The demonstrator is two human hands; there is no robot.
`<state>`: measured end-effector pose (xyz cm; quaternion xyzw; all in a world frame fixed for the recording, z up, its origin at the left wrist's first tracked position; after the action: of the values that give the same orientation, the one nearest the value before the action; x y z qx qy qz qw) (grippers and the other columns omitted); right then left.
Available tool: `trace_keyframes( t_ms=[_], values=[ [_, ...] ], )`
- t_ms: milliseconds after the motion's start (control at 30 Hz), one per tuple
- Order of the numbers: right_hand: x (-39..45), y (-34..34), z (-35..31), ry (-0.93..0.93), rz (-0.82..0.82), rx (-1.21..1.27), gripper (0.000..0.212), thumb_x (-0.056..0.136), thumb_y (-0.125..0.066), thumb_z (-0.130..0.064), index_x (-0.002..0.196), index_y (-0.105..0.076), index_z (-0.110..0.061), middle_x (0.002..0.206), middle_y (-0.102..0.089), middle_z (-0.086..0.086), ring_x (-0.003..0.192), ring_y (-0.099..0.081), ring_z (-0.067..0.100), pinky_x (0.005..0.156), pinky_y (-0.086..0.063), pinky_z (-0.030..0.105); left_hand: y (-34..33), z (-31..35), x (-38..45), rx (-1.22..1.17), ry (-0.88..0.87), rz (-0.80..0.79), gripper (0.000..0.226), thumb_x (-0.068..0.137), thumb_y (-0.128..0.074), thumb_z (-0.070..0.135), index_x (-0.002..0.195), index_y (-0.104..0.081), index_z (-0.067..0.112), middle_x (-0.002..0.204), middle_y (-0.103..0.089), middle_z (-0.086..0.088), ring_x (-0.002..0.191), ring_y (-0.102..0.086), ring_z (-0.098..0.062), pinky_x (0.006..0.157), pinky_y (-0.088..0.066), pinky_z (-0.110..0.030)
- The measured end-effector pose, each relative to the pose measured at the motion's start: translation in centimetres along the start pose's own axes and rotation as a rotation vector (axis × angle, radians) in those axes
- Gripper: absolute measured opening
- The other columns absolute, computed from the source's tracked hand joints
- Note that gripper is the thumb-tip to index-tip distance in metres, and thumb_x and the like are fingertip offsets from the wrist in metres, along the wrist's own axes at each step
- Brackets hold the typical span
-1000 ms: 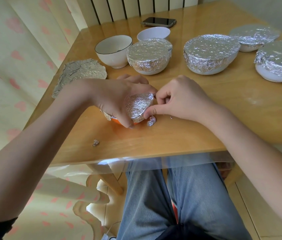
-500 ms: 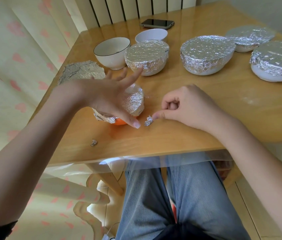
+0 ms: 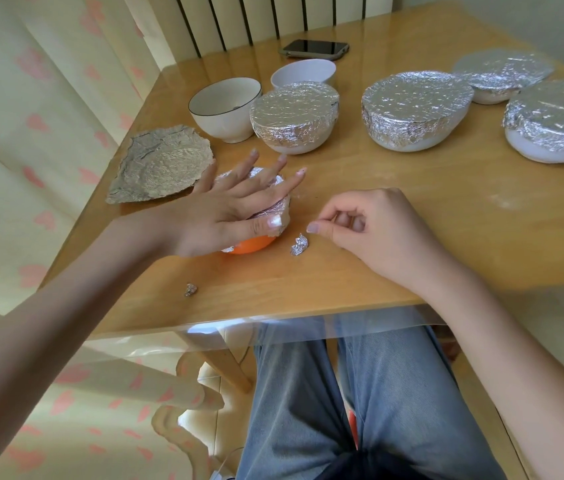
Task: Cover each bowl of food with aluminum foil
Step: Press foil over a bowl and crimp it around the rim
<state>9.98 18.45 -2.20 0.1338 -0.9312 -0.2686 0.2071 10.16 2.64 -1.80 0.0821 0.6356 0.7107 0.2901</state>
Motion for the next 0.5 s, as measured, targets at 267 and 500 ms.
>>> trace_keyframes(
  t_ms=[267,500],
  values=[
    [-0.2,0.1,0.8,-0.036,0.014,0.039,0.016,0.080,-0.071,-0.037,0.073,-0.069,-0.024,0.057,-0.060,-0.001,0.046,-0.043,0.007,0.052,-0.043,0.032,1.7,1.7,-0.9,-0.118,-0.157,0.291,0.046,0.101,-0.019,0.053,0.144,-0.035,0.048,0.160,-0.023,0.015,0.150,-0.004,-0.004,0.117,0.004,-0.061],
    [0.1,0.2,-0.1,-0.030,0.035,0.011,0.014,0.080,-0.072,-0.035,0.078,-0.071,-0.021,0.060,-0.059,-0.003,0.048,-0.045,0.007,0.053,-0.043,0.030,1.2,1.1,-0.4,-0.219,-0.153,0.245,0.044,0.101,-0.017,0.055,0.136,-0.044,0.052,0.156,-0.026,0.025,0.148,-0.007,0.001,0.118,0.007,-0.056]
  ],
)
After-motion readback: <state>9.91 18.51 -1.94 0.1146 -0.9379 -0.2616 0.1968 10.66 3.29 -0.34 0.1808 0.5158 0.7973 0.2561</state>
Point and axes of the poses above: each hand's wrist, its own x-axis towards the middle knuckle, its own y-axis out of the back of the hand, z = x × y, the point moved 9 cm from there along x, towards the middle knuckle
